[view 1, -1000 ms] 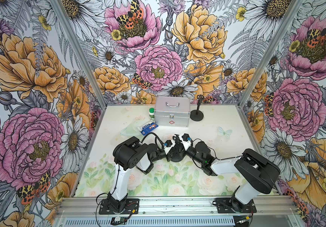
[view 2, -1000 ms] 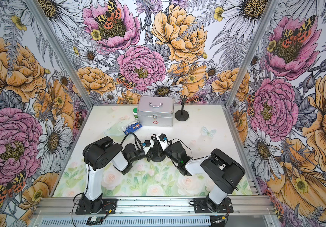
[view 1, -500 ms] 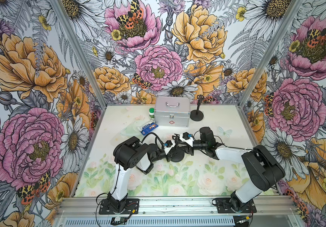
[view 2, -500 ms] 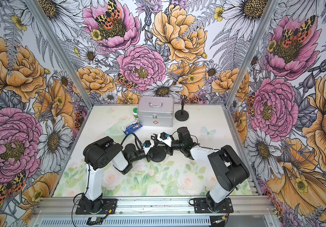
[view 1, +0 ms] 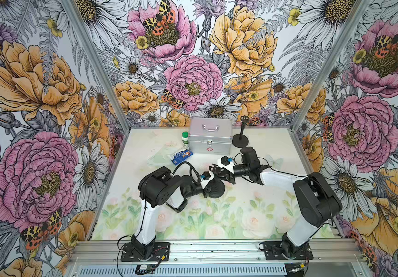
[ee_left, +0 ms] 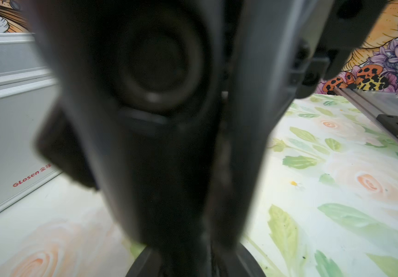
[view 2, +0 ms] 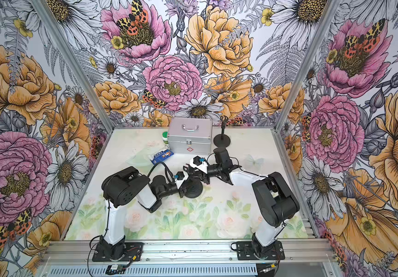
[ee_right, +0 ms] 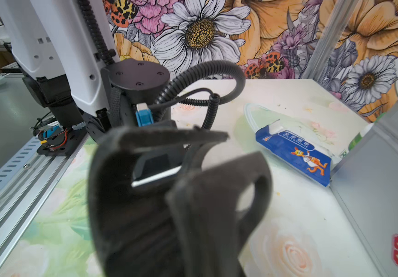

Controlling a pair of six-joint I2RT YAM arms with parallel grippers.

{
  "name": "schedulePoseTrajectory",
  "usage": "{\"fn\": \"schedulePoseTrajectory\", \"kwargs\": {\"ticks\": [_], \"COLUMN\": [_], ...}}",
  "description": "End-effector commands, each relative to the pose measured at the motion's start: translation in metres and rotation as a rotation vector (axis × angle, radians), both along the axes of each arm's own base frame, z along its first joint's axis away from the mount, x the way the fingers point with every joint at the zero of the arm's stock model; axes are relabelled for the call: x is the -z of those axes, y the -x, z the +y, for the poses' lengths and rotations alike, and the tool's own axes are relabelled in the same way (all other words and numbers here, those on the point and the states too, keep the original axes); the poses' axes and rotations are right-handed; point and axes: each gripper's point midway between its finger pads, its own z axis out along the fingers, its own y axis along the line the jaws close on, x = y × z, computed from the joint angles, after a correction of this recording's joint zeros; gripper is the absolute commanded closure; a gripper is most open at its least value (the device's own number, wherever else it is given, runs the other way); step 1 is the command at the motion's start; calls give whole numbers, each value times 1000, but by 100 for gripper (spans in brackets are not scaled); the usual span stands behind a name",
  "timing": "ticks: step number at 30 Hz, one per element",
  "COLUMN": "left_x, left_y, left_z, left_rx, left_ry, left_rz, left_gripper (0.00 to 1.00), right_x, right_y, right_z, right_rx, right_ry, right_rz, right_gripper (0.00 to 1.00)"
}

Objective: Assemble a microphone stand
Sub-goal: Screw the microphone stand pole into the microphone stand base.

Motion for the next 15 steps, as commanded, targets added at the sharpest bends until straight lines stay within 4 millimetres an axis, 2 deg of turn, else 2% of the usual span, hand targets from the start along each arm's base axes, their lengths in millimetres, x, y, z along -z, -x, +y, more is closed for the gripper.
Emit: {"fn": "schedulePoseTrajectory", "kwargs": {"ticks": [1,3,4,7,8,12,15], "left_x": [3,4,4,2,2,7,7], "left_y": [-2,-3,-3,-6,-5,-1,2], "left_z": [-2,-2,-2,0,-1,-2,-1], "left_rx": [0,0,0,-14,-11,14,23], "left_ry": [-8,-10,-13,-10,-8,-17,-16], "left_rz": [-13,-15,-18,-21,-20,-17,-11], "left_gripper": [74,74,75,75,76,81,83], "right_x": [31,33,36,42,44,48,31], "right_y": [-45,-48,-45,-35,-33,-3,18], "right_z": [-36,-62,-68,-59,-48,2,11], "right_rx": [572,854,919,943,883,410,99], "right_ry": [2,-69,-76,-79,-77,-28,-91], "right_rz": [47,69,67,89,108,144,234], "right_gripper": [100,100,100,100,100,76,68]}}
